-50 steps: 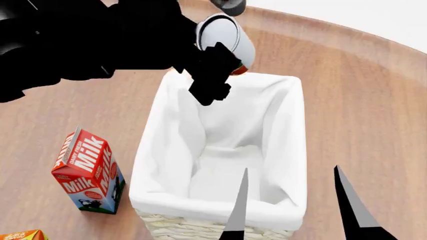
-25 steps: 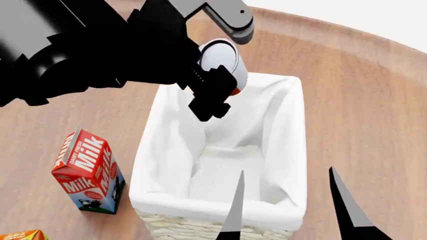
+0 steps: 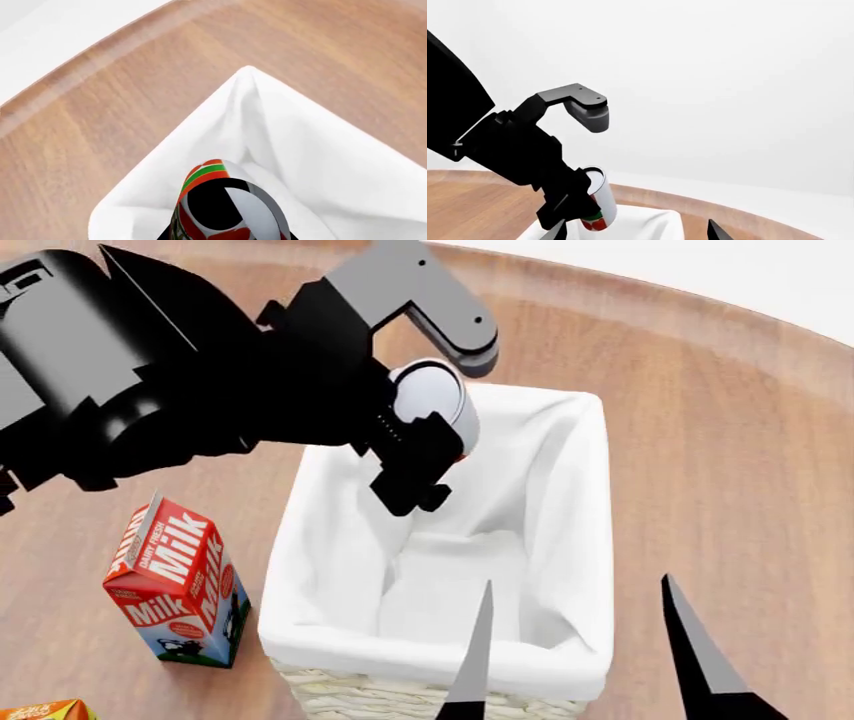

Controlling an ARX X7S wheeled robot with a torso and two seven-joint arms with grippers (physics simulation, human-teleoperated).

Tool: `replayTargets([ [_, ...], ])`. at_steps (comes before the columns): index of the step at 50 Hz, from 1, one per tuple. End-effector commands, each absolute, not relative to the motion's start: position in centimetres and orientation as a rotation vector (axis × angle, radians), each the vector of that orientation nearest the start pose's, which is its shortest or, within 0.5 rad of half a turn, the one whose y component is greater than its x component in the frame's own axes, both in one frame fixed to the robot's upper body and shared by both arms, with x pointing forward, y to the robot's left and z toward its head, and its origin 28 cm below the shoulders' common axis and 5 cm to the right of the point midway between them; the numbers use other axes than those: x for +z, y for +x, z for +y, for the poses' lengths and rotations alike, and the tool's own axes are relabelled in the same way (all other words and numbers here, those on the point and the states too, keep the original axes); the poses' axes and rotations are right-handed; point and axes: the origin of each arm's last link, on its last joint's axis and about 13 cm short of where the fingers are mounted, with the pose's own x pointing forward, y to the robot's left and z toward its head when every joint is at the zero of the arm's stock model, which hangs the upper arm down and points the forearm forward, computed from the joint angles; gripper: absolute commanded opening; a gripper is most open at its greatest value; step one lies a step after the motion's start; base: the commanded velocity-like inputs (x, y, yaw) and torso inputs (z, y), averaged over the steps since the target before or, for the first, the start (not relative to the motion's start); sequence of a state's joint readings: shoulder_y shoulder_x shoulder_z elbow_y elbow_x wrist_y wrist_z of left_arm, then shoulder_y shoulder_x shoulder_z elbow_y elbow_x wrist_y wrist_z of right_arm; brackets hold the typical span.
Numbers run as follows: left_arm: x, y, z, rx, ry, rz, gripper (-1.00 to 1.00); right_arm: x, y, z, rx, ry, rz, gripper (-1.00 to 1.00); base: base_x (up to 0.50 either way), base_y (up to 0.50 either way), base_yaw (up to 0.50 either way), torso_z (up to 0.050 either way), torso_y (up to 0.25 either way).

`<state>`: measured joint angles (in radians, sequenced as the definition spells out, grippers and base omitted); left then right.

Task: Pick up the tomato sauce, and put it in the basket.

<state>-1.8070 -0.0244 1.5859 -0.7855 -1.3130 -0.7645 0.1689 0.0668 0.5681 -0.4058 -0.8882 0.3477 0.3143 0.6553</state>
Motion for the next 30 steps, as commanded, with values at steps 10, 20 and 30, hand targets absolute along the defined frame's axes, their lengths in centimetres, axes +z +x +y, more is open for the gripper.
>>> replayTargets([
  [10,29.9,38.0,9.7,-0.782,0.505,0.452,-1.00,15.7,16.1,-9.0,0.047,-0.022,-0.426,1.00,0.00,0.00,0.00,0.000,0.001],
  [20,29.1,37.9,9.4,-0.787,0.498,0.450,-1.00,15.7,16.1,-8.9,0.049,-0.022,-0.423,1.00,0.00,0.00,0.00,0.000,0.000],
  [30,28.3,37.8,9.1,-0.795,0.503,0.451,-1.00,15.7,16.1,-8.9,0.050,-0.020,-0.424,1.00,0.00,0.00,0.00,0.000,0.000],
])
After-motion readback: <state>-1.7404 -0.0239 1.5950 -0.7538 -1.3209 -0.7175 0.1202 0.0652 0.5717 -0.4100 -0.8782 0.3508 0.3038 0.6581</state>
